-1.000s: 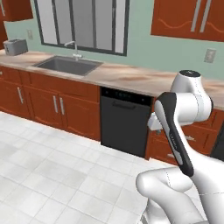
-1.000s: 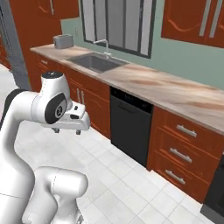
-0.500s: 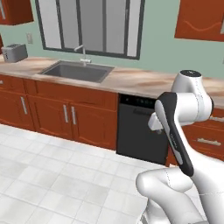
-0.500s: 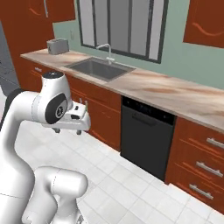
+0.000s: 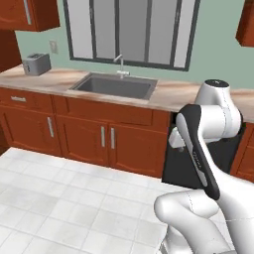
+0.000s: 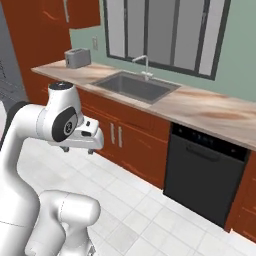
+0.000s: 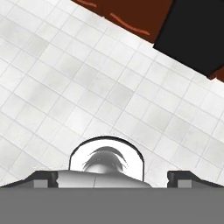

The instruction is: Navigate to the coffee machine.

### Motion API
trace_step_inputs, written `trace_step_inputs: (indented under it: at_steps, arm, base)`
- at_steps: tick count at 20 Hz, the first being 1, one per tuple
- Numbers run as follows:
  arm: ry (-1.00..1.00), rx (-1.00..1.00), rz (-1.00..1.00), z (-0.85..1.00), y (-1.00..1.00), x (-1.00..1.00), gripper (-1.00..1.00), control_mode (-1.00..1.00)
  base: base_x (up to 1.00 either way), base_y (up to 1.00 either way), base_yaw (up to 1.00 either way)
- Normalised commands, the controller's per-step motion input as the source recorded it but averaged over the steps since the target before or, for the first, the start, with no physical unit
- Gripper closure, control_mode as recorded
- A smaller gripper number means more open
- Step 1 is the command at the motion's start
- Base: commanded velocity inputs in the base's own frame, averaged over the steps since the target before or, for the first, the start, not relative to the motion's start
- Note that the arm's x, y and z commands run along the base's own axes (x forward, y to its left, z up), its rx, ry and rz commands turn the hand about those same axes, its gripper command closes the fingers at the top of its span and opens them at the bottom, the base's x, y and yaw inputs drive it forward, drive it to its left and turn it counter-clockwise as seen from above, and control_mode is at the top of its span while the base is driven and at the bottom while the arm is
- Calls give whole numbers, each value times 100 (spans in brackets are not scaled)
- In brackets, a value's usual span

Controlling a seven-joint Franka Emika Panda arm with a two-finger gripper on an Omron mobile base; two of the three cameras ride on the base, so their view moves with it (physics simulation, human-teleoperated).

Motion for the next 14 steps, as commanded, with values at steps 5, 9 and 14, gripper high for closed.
trace_step_inputs:
  at_steps: [5, 9, 14]
  arm:
    - [0, 0, 0, 0, 0, 0, -100, 100]
    - [0, 0, 0, 0, 0, 0, -100, 100]
    - [0, 0, 0, 0, 0, 0, -100, 100]
  base:
    - [56, 100, 0]
    - [41, 100, 0]
    - [33, 100, 0]
